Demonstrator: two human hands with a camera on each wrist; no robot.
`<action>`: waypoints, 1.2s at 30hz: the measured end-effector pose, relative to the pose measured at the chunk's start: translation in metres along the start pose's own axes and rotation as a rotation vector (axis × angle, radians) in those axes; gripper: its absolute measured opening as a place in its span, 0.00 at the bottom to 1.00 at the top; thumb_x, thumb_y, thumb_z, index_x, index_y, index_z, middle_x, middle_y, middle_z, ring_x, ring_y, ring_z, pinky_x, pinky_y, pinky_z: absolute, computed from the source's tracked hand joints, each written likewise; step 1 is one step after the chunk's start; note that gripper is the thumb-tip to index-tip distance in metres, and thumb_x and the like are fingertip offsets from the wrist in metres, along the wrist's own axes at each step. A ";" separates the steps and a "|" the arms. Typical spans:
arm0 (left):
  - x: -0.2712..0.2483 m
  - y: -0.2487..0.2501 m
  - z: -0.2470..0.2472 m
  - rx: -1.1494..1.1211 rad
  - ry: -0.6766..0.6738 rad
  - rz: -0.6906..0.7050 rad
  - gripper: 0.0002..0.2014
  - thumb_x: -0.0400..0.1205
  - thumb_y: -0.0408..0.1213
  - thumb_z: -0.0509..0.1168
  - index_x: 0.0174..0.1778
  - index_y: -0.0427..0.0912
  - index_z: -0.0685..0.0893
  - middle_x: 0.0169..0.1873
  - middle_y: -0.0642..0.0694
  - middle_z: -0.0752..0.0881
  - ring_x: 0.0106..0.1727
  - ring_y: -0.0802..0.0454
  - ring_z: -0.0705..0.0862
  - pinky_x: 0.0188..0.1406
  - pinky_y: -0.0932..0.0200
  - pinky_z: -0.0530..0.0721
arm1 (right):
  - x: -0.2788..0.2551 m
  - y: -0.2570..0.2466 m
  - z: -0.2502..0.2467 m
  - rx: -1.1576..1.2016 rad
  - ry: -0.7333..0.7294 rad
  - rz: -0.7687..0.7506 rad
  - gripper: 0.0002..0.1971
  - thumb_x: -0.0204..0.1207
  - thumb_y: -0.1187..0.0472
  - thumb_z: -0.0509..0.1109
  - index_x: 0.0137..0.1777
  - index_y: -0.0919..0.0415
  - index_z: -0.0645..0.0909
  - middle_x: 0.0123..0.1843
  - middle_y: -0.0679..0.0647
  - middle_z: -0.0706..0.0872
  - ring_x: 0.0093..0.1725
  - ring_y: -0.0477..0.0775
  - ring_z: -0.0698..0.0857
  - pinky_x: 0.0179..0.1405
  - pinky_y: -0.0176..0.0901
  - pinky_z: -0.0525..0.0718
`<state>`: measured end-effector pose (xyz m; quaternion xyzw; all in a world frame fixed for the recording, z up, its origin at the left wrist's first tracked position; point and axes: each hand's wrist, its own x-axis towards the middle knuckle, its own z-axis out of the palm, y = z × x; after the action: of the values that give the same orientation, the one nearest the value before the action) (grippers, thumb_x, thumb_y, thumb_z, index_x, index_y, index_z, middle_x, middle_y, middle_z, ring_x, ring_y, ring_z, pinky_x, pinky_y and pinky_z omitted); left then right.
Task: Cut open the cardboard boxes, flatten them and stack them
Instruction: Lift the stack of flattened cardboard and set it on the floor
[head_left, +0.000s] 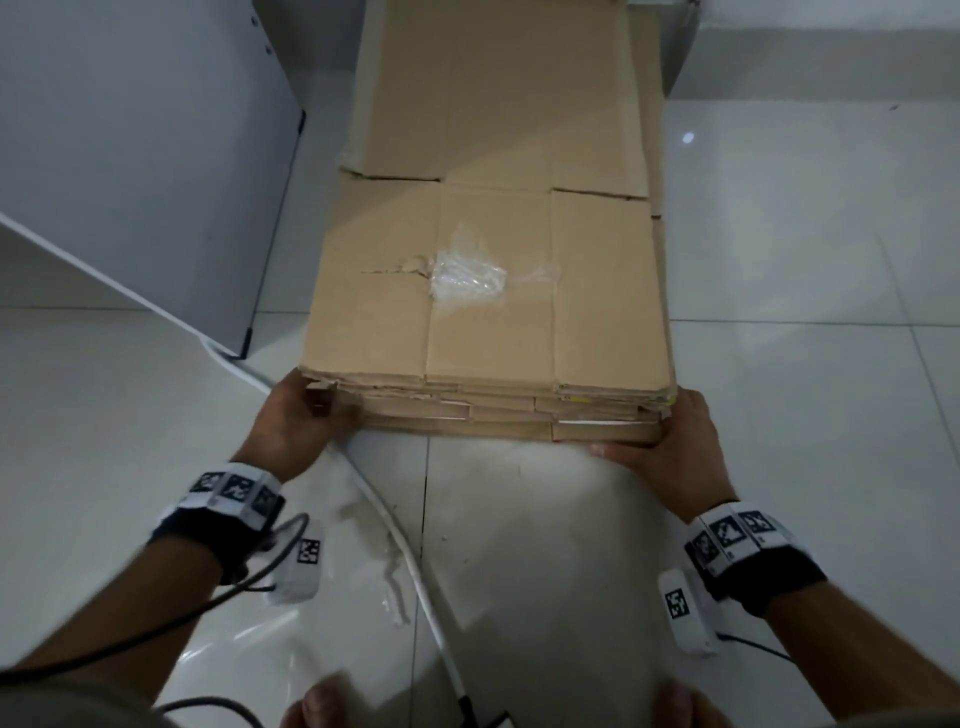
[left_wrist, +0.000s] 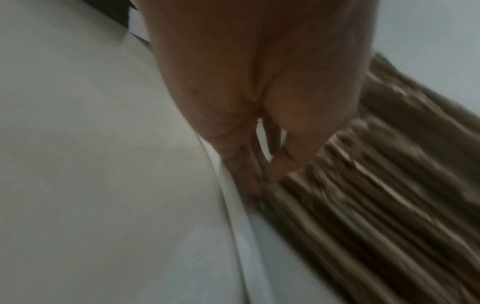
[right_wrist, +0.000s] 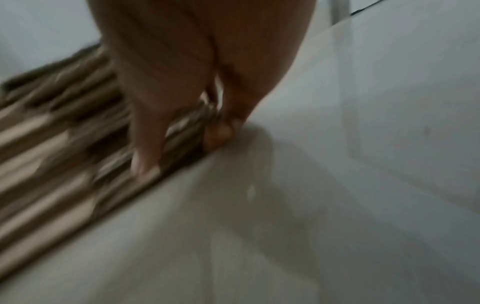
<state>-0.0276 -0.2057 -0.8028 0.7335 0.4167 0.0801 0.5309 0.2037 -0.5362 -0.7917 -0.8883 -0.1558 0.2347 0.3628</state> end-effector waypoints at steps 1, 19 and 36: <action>0.003 0.000 -0.010 -0.054 -0.011 -0.038 0.18 0.78 0.10 0.67 0.57 0.35 0.83 0.34 0.61 0.92 0.37 0.69 0.89 0.39 0.75 0.84 | 0.004 0.003 -0.009 0.045 -0.080 -0.004 0.35 0.59 0.61 0.91 0.63 0.44 0.77 0.56 0.40 0.84 0.52 0.42 0.85 0.57 0.44 0.81; 0.205 0.175 -0.029 -0.158 -0.357 -0.294 0.53 0.61 0.80 0.72 0.81 0.55 0.76 0.76 0.44 0.80 0.74 0.37 0.80 0.75 0.29 0.75 | 0.267 -0.115 -0.057 0.435 -0.184 0.321 0.57 0.51 0.17 0.70 0.81 0.47 0.74 0.77 0.50 0.81 0.75 0.61 0.79 0.79 0.65 0.69; 0.279 0.218 -0.015 0.015 -0.386 -0.361 0.37 0.78 0.66 0.70 0.75 0.42 0.79 0.71 0.42 0.82 0.64 0.38 0.84 0.70 0.33 0.80 | 0.316 -0.170 -0.075 0.347 -0.322 0.262 0.39 0.72 0.31 0.70 0.79 0.53 0.75 0.74 0.60 0.83 0.70 0.62 0.83 0.74 0.60 0.77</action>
<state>0.2569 -0.0201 -0.7024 0.6530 0.4322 -0.1604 0.6009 0.4911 -0.3206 -0.7189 -0.7766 -0.0526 0.4410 0.4468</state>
